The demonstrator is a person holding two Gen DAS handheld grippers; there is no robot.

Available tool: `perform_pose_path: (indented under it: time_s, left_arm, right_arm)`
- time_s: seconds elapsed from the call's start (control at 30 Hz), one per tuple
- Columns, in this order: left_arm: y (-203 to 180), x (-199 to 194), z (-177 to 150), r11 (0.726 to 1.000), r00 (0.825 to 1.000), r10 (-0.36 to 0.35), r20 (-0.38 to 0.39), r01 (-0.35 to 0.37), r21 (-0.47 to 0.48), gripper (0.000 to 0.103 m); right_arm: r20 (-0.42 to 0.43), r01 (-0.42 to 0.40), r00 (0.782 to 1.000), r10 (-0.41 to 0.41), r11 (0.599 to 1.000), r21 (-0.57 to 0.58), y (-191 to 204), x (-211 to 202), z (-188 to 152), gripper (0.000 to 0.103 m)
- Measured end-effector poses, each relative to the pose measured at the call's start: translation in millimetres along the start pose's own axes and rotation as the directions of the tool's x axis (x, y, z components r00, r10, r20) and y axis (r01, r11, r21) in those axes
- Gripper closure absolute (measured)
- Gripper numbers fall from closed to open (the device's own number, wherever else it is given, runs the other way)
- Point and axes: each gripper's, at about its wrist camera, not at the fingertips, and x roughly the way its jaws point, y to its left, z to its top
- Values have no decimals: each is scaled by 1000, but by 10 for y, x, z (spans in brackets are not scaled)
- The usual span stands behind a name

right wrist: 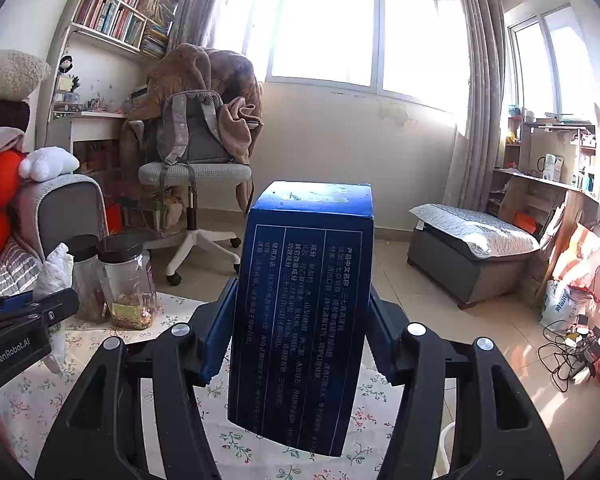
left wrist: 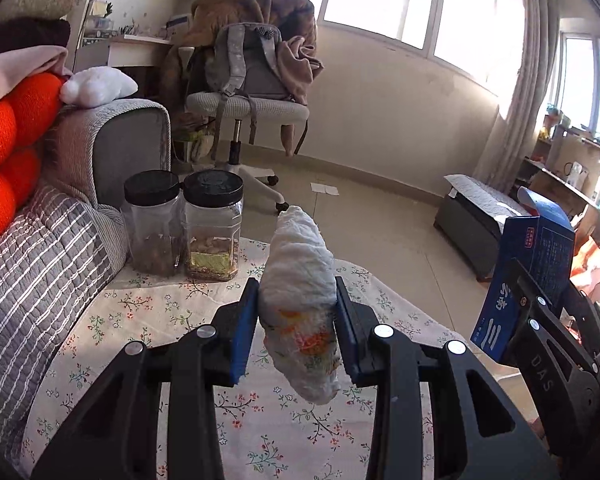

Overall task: Collect trash
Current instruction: 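Lift the blue box with the right tool while the left tool lifts the tissue, then lower the blue box into the white bin and open the right tool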

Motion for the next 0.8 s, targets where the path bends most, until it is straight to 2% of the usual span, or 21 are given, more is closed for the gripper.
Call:
perform_pose_path:
  time_s: [0.17,0.43,0.63,0.8]
  left_arm:
    - [-240,-52,-16,999,999,-40,-8,40,-5,67]
    - [-775,-46,-89,993,994,-100,-35,102,52,67]
    - [-1124,-18,-137,986,989,-138,-53,143,86,67]
    - [-1426,40,-221,977,981,-175,-85,184,108,67]
  right_arm:
    - [9,40,999,-40,999,23,-316,-52,20,48]
    - [4,148,989,-148,987,60,-940,-130,-19,48]
    - [-33,239,971,-237,966,99,-1415,-171,-131,47]
    - [-93,323,945,-313,938,128,-1794,-197,-297,47]
